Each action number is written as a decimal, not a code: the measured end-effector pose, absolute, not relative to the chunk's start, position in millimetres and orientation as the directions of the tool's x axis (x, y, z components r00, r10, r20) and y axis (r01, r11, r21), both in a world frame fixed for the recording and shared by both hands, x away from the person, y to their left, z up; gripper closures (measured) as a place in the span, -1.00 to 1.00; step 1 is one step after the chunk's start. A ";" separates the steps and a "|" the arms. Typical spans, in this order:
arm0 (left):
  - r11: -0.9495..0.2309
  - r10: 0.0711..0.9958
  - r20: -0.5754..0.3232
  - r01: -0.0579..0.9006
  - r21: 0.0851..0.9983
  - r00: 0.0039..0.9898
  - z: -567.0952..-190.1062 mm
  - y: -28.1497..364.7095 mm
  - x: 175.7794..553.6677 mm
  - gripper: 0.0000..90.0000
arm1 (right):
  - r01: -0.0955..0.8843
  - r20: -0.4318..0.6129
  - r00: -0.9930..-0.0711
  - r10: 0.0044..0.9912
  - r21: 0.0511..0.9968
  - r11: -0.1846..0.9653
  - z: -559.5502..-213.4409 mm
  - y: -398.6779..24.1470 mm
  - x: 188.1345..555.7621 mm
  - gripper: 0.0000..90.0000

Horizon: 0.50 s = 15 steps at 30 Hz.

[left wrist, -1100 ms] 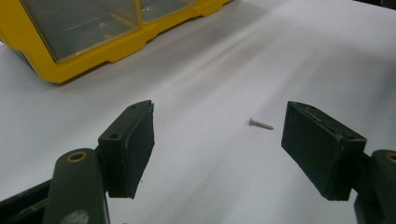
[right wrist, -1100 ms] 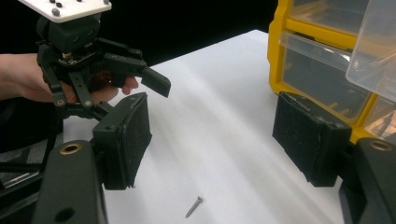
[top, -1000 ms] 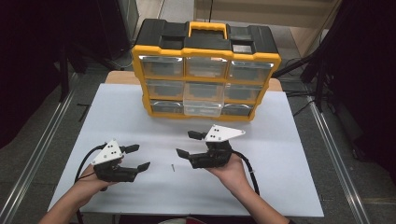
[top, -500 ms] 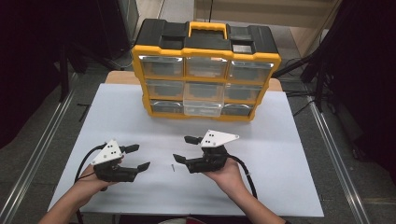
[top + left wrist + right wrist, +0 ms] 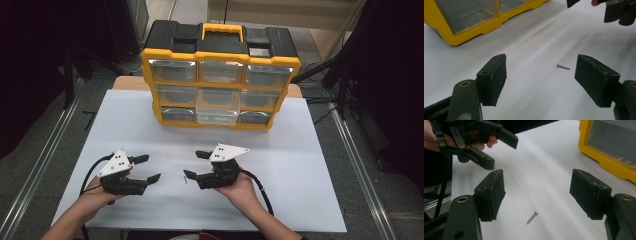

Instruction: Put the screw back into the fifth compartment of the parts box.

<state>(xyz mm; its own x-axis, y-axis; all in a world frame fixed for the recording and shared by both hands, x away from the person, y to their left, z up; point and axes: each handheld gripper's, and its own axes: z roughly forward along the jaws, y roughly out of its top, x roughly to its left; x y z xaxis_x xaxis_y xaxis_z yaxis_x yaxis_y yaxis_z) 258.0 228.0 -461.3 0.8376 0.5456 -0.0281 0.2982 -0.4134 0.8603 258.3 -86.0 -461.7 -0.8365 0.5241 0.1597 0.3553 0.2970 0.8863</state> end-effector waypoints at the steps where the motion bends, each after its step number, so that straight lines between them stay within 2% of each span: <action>1: -0.411 0.545 -0.028 0.297 0.862 0.838 -461.4 228.0 258.1 -0.43 | 0.357 0.158 -0.836 0.525 0.884 0.302 -463.0 -85.0 258.2 -0.35; 8: -0.427 0.545 -0.023 0.301 0.853 0.838 -459.6 228.9 257.5 -0.43 | 0.388 0.182 -0.829 0.529 0.869 0.307 -474.1 -80.1 257.8 -0.32; 15: -0.414 0.542 -0.025 0.293 0.862 0.840 -461.0 227.9 257.8 -0.43 | 0.376 0.147 -0.824 0.547 0.864 0.335 -481.4 -75.9 255.5 -0.30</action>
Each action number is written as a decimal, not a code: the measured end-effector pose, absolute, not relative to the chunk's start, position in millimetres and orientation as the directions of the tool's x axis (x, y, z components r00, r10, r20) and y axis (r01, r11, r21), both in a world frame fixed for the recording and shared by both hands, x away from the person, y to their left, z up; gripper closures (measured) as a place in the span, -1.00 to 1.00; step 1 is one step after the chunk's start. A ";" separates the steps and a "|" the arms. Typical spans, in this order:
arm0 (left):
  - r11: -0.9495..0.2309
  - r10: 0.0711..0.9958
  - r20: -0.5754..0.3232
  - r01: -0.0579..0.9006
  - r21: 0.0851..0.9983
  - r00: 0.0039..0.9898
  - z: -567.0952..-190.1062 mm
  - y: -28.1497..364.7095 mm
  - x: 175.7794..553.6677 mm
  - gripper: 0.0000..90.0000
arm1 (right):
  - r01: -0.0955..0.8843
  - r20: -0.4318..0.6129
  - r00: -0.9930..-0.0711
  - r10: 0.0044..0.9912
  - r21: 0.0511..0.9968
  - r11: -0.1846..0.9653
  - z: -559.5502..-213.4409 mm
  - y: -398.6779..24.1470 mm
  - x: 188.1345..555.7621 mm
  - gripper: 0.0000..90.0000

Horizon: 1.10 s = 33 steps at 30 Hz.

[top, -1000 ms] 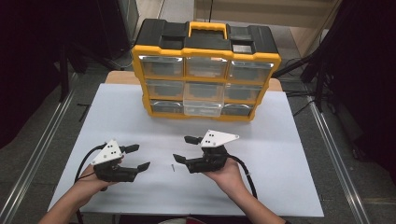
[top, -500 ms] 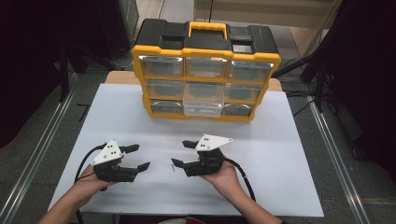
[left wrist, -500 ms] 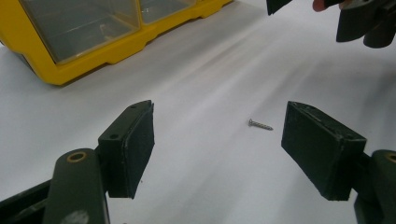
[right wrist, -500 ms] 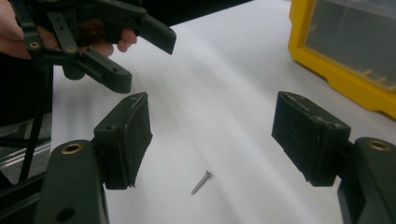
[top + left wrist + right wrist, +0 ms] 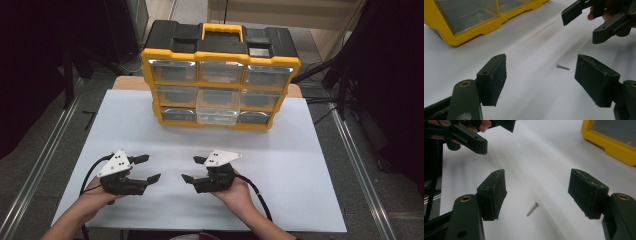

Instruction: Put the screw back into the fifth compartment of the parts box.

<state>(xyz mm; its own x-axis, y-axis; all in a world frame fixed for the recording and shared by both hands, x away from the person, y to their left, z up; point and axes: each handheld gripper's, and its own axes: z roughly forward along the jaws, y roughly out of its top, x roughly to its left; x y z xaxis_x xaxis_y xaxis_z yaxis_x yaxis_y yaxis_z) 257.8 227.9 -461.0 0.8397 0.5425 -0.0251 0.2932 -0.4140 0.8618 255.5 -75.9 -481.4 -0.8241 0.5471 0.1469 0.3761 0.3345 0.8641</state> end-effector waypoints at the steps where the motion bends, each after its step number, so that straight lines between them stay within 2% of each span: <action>1: -0.414 0.543 -0.025 0.293 0.862 0.840 -460.9 227.9 257.7 -0.43 | 0.376 0.146 -0.823 0.549 0.864 0.334 -483.0 -75.5 255.9 -0.29; 25: -0.415 0.543 -0.024 0.293 0.861 0.839 -461.3 227.5 257.7 -0.43 | 0.416 0.140 -0.811 0.568 0.821 0.392 -500.0 -62.0 257.6 -0.18; 33: -0.414 0.542 -0.027 0.294 0.861 0.840 -461.3 227.2 257.5 -0.43 | 0.430 0.137 -0.813 0.566 0.797 0.425 -507.6 -52.9 256.3 0.05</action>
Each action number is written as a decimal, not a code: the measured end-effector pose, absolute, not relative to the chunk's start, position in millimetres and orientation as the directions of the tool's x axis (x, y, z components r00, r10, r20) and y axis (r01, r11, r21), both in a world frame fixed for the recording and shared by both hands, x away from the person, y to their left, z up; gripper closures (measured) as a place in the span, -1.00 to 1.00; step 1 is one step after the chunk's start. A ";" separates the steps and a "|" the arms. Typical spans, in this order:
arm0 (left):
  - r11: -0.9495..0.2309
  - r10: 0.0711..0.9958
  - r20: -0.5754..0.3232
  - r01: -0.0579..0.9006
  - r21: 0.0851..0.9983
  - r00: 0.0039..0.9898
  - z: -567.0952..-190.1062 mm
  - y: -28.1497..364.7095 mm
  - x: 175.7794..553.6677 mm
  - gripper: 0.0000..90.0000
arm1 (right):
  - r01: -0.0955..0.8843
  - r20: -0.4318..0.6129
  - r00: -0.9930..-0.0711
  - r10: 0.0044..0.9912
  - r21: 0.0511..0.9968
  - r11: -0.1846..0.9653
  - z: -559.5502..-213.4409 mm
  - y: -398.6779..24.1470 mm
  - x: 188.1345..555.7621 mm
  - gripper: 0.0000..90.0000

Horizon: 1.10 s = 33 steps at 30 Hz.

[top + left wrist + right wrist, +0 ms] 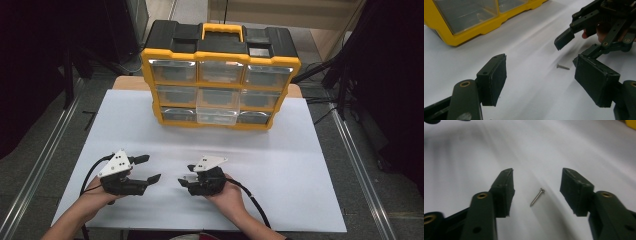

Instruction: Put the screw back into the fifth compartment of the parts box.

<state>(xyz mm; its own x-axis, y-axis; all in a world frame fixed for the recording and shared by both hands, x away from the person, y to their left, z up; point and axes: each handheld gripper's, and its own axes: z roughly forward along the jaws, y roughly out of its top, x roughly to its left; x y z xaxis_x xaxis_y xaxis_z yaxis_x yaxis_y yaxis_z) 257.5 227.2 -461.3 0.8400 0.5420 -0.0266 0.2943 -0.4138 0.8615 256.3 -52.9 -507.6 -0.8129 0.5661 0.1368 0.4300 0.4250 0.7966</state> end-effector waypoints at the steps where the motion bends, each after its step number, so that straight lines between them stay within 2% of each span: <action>1: -0.415 0.542 -0.024 0.292 0.861 0.840 -461.2 227.5 257.7 -0.43 | 0.422 0.126 -0.816 0.564 0.797 0.433 -508.7 -52.0 256.5 0.06; 8: -0.415 0.542 -0.026 0.294 0.861 0.840 -460.9 227.8 257.5 -0.43 | 0.443 0.121 -0.809 0.576 0.768 0.462 -513.4 -48.1 254.5 0.32; 13: -0.417 0.541 -0.022 0.291 0.861 0.840 -461.2 227.6 257.7 -0.43 | 0.456 0.120 -0.806 0.580 0.752 0.477 -515.5 -46.1 253.9 0.42; 20: -0.424 0.539 -0.022 0.293 0.857 0.842 -461.3 227.2 257.5 -0.43 | 0.432 0.059 -0.807 0.588 0.738 0.519 -516.4 -40.2 250.8 0.70; 26: -0.426 0.539 -0.021 0.293 0.856 0.842 -461.7 226.6 257.6 -0.43 | 0.461 0.083 -0.791 0.606 0.732 0.502 -516.8 -41.7 254.4 0.96; 33: -0.415 0.541 -0.026 0.294 0.861 0.840 -461.4 227.1 257.6 -0.43 | 0.487 0.123 -0.785 0.608 0.728 0.482 -516.5 -43.6 256.7 0.97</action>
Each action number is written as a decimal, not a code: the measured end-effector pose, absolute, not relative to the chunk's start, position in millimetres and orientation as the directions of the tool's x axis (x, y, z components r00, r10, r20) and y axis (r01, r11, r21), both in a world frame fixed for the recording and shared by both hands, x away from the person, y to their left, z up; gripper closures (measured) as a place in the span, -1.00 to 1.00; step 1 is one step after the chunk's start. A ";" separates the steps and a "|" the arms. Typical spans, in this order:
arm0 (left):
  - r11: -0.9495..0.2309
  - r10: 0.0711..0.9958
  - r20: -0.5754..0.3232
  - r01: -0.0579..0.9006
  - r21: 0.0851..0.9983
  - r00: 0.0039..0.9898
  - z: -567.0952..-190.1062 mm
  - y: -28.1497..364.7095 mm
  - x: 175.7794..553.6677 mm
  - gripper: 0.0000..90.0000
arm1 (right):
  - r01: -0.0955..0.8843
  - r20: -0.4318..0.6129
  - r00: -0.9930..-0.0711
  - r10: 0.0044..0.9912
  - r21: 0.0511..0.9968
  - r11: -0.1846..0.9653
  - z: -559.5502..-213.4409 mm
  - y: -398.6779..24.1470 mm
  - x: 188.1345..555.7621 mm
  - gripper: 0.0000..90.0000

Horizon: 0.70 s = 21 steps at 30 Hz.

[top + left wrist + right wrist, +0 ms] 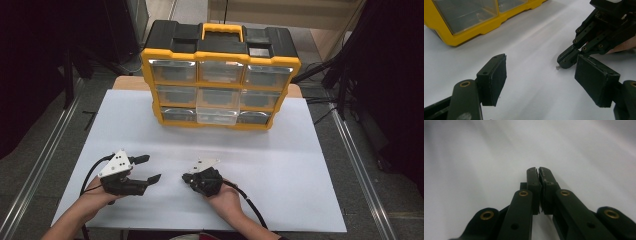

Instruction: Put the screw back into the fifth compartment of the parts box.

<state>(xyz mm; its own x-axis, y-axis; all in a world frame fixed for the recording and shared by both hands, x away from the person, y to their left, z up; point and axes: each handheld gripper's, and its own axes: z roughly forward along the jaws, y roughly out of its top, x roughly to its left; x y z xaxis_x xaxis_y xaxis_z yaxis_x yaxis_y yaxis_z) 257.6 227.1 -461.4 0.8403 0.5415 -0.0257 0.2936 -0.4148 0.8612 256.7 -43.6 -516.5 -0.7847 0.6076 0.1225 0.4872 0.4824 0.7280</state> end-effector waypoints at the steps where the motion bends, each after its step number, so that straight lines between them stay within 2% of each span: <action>1: -0.416 0.541 -0.025 0.294 0.861 0.840 -461.4 227.2 257.6 -0.43 | 0.490 0.128 -0.785 0.606 0.727 0.481 -516.4 -44.1 257.2 0.97; 21: -0.416 0.542 -0.023 0.292 0.861 0.840 -461.1 227.6 257.7 -0.43 | 0.485 0.148 -0.762 0.631 0.776 0.404 -494.7 -60.2 268.2 0.97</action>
